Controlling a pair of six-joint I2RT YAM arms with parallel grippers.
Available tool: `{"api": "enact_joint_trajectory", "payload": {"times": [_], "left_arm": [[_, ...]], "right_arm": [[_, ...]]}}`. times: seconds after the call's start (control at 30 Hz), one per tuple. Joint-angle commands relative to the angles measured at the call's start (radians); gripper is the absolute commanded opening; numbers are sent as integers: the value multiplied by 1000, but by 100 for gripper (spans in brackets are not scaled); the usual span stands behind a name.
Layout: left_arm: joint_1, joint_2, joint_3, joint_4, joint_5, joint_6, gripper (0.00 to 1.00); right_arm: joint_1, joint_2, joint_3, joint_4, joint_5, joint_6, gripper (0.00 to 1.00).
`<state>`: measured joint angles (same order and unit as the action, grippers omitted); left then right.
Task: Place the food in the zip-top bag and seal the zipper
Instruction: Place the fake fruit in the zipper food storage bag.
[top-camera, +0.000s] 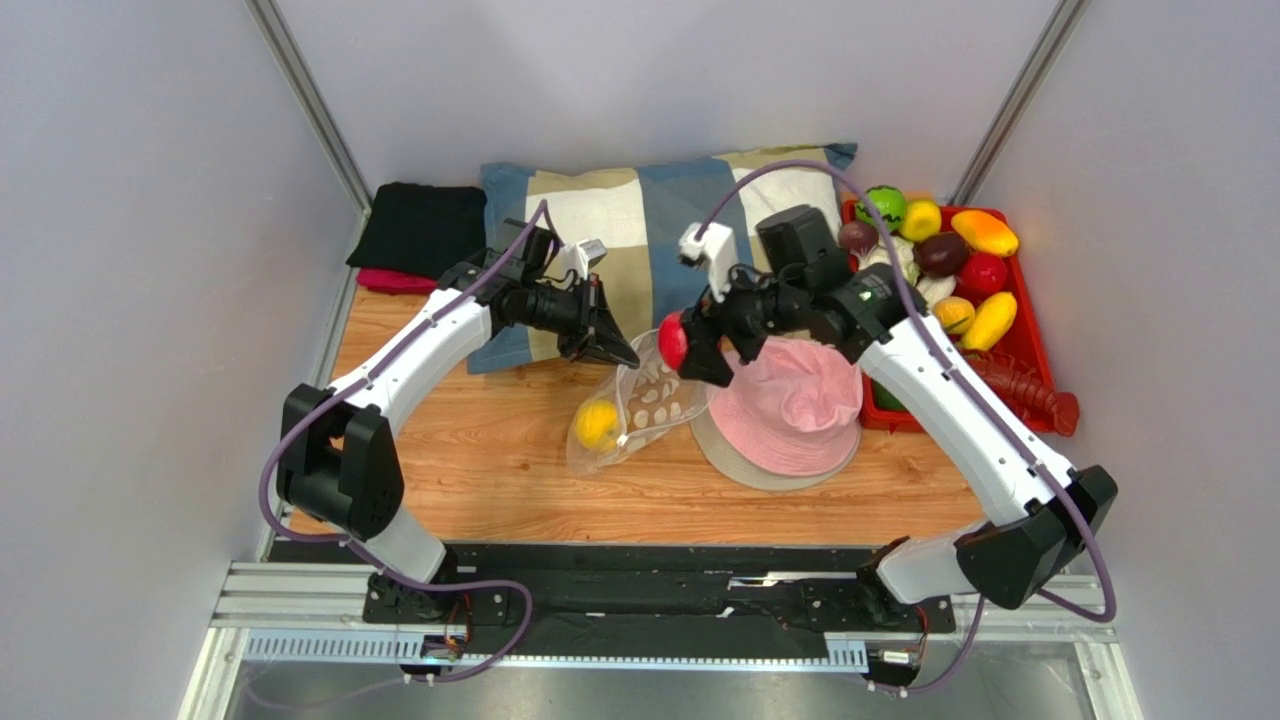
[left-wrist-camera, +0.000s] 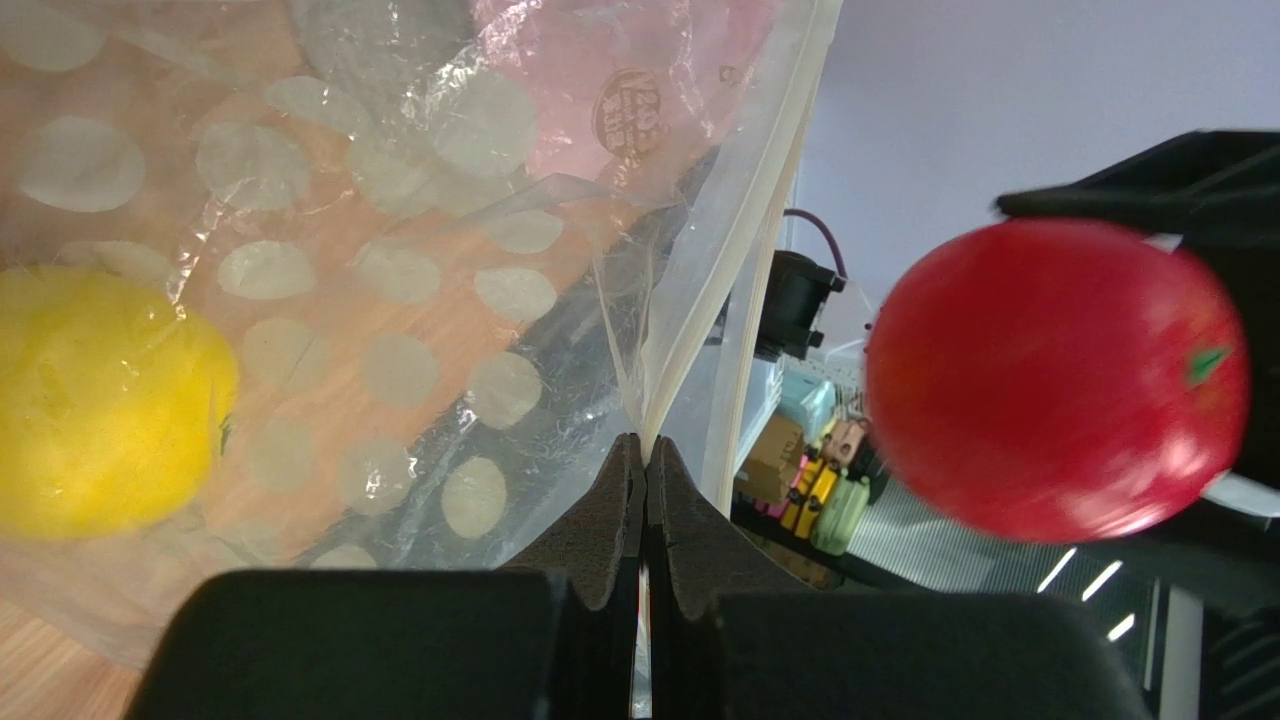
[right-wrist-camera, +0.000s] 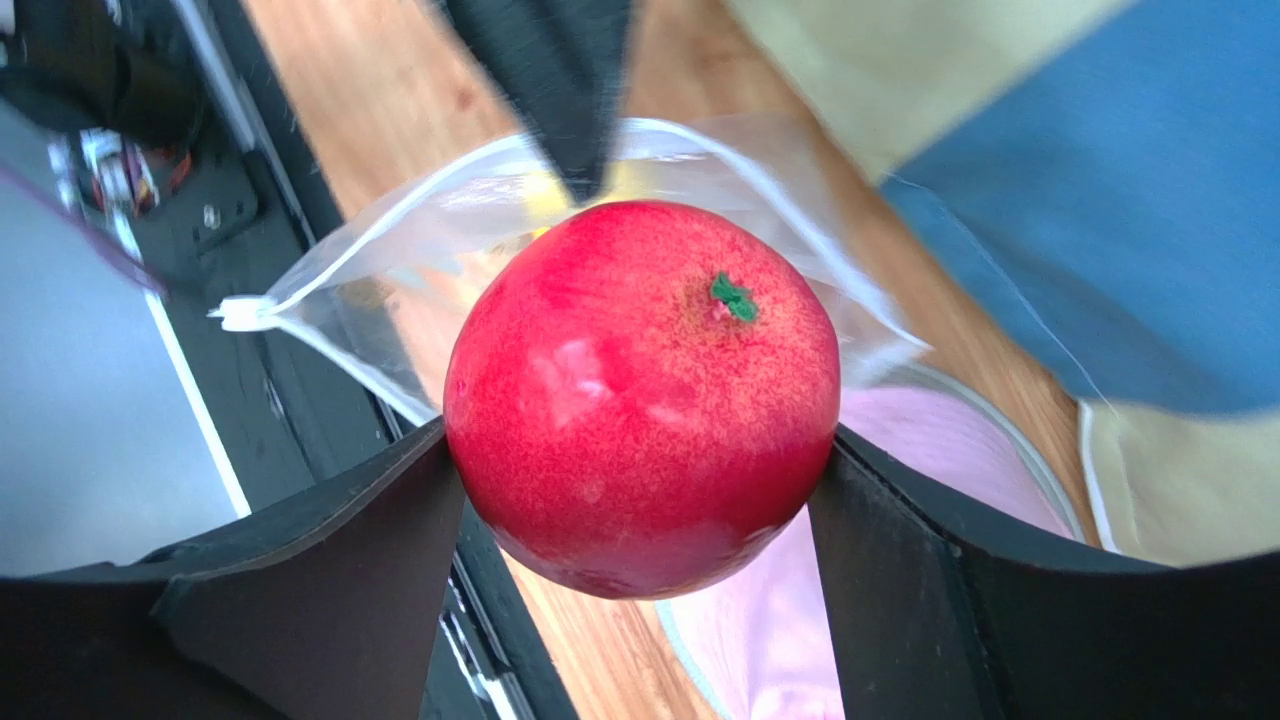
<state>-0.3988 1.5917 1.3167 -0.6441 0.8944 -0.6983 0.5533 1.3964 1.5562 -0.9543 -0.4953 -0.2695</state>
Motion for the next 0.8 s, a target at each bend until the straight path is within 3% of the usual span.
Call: {"api": "enact_joint_trajectory", "payload": {"times": [0.0,0.13,0.27,0.37,0.63,0.77], "left_arm": [[-2,-7,10,23,40,-6,0],[-2,-16,6,21,49,-3,0],[2,-18,1,23,58,-1,0],[2,-21,0,27,63,-3,0],[3,-21,-2,38,67,-10,0],[2,-22,-4,38,69,-13,0]], "right_arm": [[103,44,-27,85,121,-103,63],[154,102,-19,63,184,-128,72],[200,148,28,-6,235,-135,93],[200,154,70,-64,251,-87,99],[140,29,-14,-67,235,33,98],[12,22,-65,-52,210,148,94]]}}
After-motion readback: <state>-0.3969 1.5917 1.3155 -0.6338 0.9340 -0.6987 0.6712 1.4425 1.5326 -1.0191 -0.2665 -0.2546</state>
